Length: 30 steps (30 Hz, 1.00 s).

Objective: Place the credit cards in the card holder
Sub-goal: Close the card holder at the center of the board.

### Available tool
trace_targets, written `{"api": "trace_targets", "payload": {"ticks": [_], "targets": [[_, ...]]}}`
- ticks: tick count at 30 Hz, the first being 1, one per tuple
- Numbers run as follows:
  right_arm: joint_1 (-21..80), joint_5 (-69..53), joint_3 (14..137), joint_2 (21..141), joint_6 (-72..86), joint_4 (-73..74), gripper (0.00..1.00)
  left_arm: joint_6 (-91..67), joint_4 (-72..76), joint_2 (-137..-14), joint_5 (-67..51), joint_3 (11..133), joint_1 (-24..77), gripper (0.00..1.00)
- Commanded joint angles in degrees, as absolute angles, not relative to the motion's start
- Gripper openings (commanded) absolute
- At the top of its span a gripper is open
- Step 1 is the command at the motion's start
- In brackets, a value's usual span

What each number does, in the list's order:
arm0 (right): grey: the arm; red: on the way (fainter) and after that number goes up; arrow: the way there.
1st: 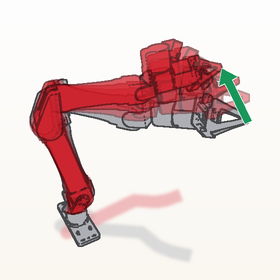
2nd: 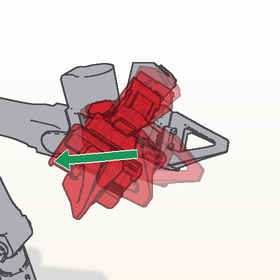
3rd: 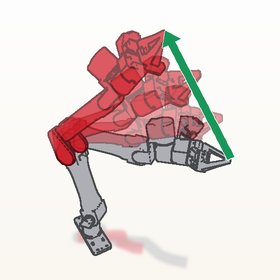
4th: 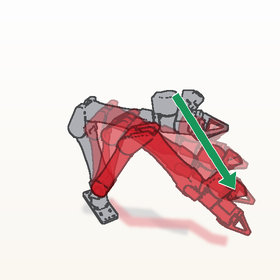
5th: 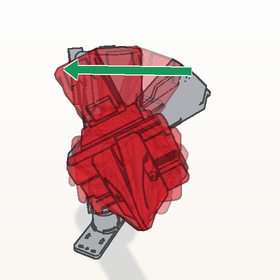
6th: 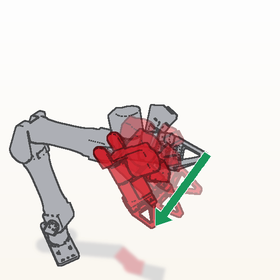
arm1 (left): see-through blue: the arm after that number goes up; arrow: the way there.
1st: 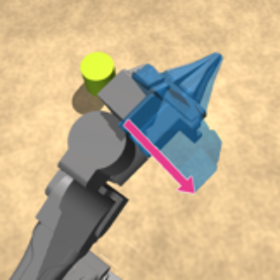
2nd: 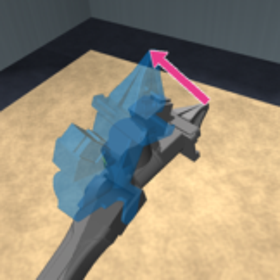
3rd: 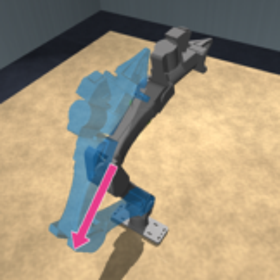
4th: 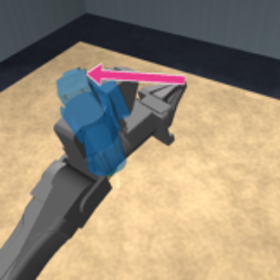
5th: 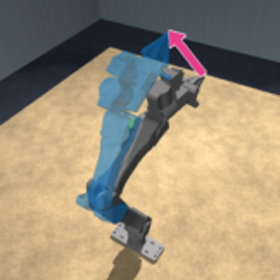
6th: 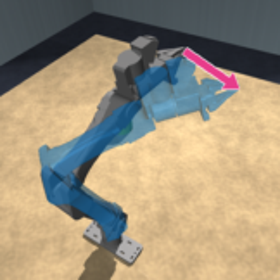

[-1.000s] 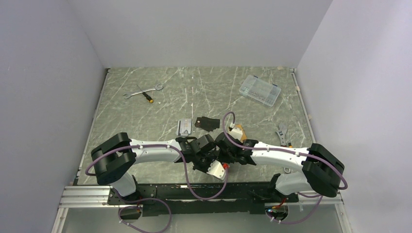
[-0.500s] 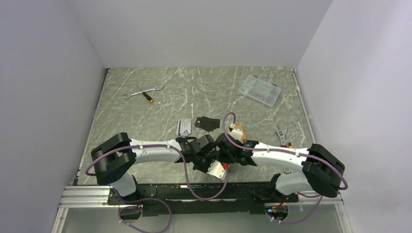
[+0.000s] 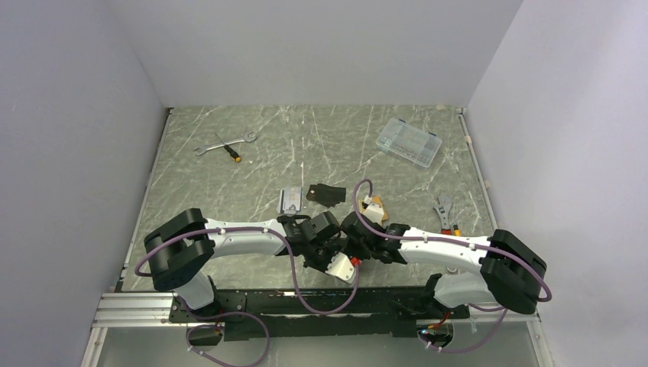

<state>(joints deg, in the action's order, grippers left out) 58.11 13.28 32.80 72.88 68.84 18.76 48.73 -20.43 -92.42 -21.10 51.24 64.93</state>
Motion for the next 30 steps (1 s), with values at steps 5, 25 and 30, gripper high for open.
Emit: {"api": "trace_targets", "payload": {"ticks": [5,25,30], "targets": [[60.2,10.1,29.1,72.9,68.2,28.6,0.00,47.9,-23.7,-95.2,-20.7,52.1,65.0,0.16],[61.1,18.9,31.5,69.6,73.8,26.7,0.00,47.8,-24.2,-95.3,-21.4,52.4,65.0,0.14],[61.9,20.4,32.8,72.2,74.2,24.7,0.00,47.8,-24.1,-94.9,-21.1,52.0,65.0,0.13]]}}
